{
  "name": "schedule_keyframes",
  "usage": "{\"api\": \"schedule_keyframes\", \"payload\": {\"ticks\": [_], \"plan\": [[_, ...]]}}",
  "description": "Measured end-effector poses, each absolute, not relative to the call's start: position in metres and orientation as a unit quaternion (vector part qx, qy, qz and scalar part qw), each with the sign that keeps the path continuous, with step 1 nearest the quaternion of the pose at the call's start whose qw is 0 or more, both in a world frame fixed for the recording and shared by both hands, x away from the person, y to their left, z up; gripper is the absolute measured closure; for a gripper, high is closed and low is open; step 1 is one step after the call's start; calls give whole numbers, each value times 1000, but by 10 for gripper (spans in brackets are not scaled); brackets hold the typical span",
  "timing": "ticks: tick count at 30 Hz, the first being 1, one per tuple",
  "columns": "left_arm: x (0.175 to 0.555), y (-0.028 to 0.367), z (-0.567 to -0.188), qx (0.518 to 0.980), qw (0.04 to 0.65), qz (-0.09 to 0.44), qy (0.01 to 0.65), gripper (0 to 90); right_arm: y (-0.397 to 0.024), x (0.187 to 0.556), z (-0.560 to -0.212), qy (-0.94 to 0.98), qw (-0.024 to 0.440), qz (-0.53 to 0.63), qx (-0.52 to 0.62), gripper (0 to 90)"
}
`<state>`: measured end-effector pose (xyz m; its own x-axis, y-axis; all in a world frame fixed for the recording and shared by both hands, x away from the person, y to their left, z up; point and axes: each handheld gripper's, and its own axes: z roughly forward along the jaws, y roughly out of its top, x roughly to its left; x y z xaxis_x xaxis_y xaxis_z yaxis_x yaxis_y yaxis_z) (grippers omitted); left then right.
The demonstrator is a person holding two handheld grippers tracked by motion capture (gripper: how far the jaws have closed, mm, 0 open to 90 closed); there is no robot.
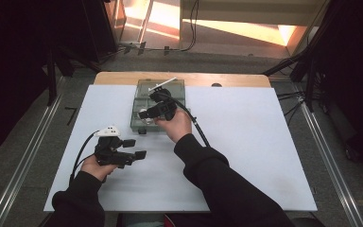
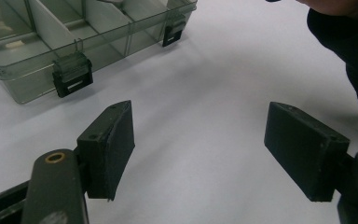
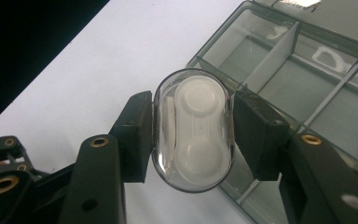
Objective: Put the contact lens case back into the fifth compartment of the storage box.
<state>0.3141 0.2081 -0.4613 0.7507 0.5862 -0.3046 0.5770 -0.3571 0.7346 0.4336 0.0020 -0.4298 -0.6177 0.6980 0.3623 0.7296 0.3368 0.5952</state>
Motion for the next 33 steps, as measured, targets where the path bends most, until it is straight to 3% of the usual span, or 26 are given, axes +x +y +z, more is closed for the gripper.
{"api": "schedule_keyframes", "payload": {"ticks": [33], "plan": [[314,210,-460,823,447,8,350,245,49,445,-452,-820,5,-352,-451,474]]}}
